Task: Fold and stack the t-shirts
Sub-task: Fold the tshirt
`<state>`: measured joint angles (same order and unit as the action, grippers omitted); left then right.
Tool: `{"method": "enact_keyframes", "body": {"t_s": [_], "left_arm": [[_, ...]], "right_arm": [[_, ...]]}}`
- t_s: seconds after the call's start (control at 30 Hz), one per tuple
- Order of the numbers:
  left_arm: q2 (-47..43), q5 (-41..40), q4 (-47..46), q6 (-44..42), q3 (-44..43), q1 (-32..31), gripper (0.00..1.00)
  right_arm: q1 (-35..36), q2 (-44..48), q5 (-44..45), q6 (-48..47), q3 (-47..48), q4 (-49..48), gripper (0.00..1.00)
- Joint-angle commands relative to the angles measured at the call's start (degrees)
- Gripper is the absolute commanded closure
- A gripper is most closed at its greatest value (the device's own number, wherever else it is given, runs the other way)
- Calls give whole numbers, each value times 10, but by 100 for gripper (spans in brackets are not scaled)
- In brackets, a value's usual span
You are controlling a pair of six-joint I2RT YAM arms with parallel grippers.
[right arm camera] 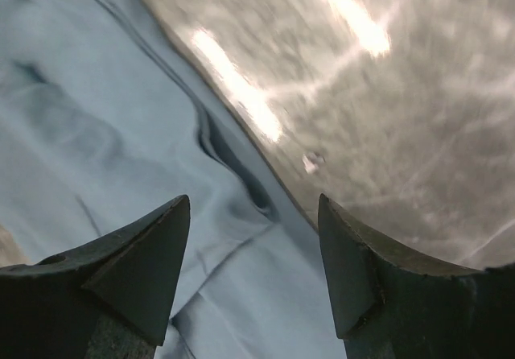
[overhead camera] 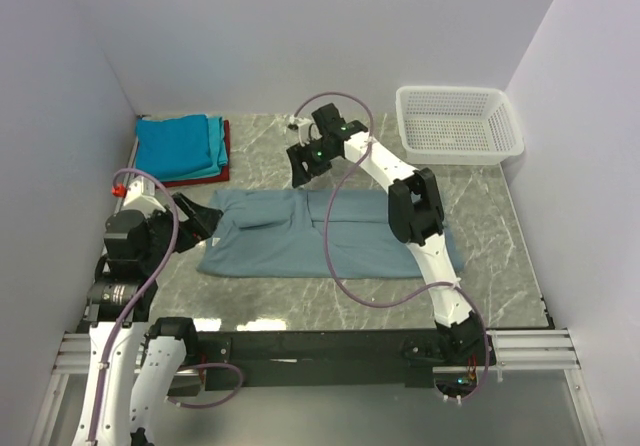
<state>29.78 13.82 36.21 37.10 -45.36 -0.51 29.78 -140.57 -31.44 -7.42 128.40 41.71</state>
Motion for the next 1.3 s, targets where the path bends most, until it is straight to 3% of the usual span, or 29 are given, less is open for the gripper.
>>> {"method": "enact_keyframes", "body": {"t_s": [0.0,0.4,0.67,0.87,0.9,0.97,1.27], "left_arm": [[0,23,-22,-1,12,1,15],[12,29,-25,-4,6,1,15],[13,35,-29,0,5,1,15],[13,35,-28,0,6,1,15],[15,36,-28,0,5,1,15],[15,35,-25,-1,2,1,15],[19,42,-44,9,12,1,15]], "right_arm": [[5,0,45,48,-2,17,28],[12,-53,16,29,6,75,32],[21,-58,11,17,-15,102,55],[22,-54,10,21,-25,91,81],[20,-54,9,28,-24,88,91],[16,-50,9,36,-14,79,99],[-61,18,87,122,-82,-9,100]]}}
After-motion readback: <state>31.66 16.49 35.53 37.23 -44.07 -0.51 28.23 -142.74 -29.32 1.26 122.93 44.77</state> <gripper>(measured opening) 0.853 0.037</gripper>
